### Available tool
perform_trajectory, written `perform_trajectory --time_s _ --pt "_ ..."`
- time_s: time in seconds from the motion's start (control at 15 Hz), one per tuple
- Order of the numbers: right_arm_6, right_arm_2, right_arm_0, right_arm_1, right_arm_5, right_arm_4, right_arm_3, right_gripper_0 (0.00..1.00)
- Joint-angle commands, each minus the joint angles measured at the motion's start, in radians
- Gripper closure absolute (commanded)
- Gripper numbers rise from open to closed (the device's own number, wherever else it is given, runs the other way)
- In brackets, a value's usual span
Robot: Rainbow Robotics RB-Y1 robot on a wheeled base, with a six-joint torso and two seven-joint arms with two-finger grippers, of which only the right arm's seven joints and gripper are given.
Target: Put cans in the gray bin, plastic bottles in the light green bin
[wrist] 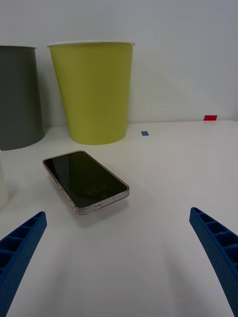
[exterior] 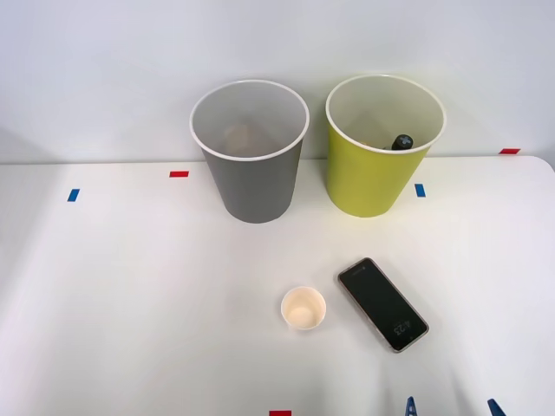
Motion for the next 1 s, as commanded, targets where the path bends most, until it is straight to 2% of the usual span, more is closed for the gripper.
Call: perform_trajectory --time_s 0.07,1.0 --pt "0.000 0.000 0.000 0.000 0.000 0.000 0.000 0.00" --pt "0.000 0.000 0.000 0.000 0.000 0.000 0.000 0.00"
